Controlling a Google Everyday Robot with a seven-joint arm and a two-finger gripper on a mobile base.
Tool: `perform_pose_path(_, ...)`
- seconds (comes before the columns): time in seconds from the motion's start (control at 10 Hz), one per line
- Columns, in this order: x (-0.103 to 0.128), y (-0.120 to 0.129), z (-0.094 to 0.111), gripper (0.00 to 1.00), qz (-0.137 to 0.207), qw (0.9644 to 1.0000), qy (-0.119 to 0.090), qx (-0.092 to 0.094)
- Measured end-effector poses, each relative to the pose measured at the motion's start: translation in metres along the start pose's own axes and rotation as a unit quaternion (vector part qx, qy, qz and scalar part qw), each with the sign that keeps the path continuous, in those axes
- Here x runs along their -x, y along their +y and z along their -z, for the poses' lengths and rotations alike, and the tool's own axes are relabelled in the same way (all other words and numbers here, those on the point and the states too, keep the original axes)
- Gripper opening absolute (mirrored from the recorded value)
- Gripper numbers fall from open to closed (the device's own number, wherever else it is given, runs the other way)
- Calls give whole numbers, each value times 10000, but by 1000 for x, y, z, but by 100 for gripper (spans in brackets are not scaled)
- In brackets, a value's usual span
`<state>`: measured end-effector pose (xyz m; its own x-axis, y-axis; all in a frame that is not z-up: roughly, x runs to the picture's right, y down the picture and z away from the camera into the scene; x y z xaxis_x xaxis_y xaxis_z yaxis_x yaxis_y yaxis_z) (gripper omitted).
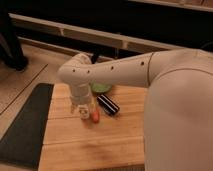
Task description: Knock the bottle over
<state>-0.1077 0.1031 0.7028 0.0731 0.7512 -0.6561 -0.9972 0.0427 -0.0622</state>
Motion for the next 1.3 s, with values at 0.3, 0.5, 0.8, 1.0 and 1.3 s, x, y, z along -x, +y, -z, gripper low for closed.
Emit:
perform_pose_path(0.3,0,0,0,65,0,10000,0,0)
perform_pose_path(0.5,0,0,0,65,5,10000,-2,-3)
perform_pose_path(0.8,-14,16,-12,65,240,9996,147,25)
perform_pose_path(1.0,-17,12,-21,65,246,9993,281,-27)
perform_pose_path(1.3,-5,-12,-34,65,152,9982,556,-134)
